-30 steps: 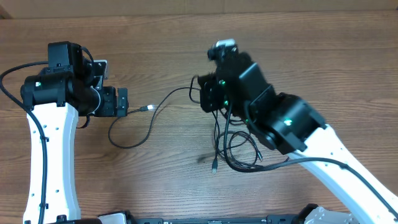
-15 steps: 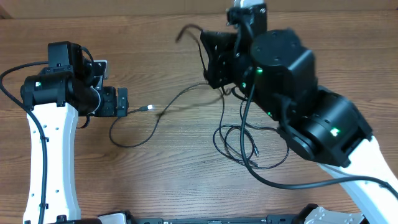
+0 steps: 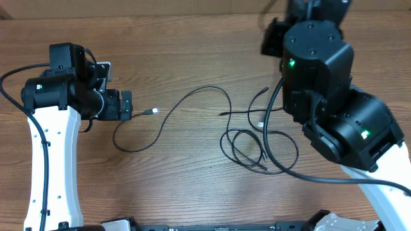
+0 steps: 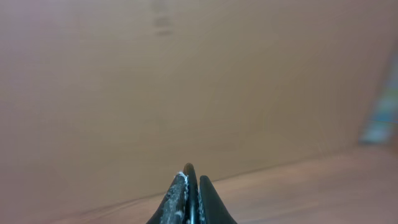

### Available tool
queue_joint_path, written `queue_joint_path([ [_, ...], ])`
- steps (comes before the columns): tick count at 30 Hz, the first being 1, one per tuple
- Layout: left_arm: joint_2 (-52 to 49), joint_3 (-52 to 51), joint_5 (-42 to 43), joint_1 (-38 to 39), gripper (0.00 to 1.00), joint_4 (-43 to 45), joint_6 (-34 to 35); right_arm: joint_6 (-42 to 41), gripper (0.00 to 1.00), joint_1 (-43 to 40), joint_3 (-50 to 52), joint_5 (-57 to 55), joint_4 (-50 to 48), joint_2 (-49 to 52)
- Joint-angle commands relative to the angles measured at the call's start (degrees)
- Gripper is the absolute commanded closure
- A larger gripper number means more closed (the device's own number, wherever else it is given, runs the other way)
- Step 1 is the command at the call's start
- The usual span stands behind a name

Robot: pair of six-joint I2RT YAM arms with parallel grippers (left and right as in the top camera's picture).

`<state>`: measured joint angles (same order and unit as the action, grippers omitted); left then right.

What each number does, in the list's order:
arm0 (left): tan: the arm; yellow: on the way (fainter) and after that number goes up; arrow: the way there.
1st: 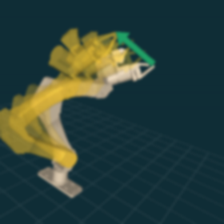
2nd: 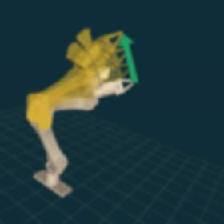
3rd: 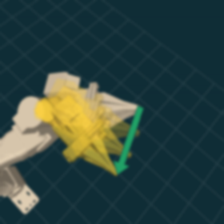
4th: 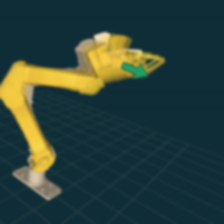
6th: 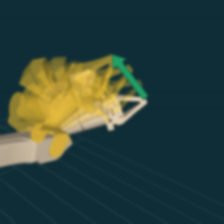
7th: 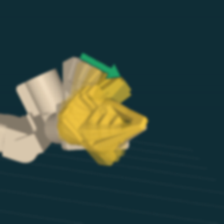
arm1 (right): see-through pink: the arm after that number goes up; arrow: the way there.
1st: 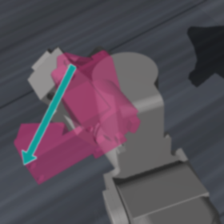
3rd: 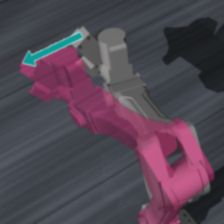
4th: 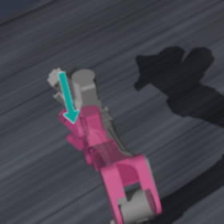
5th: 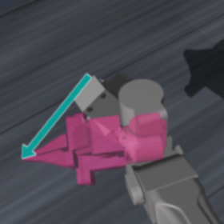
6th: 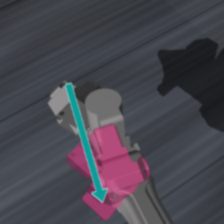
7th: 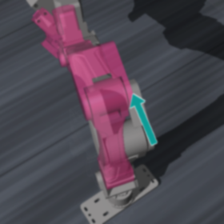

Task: Untangle cables
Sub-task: 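Pull the right-held cable away to the right, off the pile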

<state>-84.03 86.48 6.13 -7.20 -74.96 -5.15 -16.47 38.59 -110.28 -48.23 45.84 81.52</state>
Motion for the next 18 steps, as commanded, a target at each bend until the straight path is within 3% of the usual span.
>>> queue_joint_path([
  [1, -0.09, -0.26, -0.2, 0.11, 0.0, 0.24, -1.51, 0.26, 0.96, -4.92, -1.49, -12.31, 2.71, -1.05],
  [12, -0.09, -0.26, -0.17, 0.11, 0.0, 0.24, -1.51, -3.43, 0.96, -33.97, -1.42, -12.09, 14.73, -1.05],
  [18, -0.09, -0.26, -0.2, 0.11, 0.0, 0.24, -1.51, -4.96, 0.96, -50.03, -0.9, -1.92, 18.21, -0.92],
])
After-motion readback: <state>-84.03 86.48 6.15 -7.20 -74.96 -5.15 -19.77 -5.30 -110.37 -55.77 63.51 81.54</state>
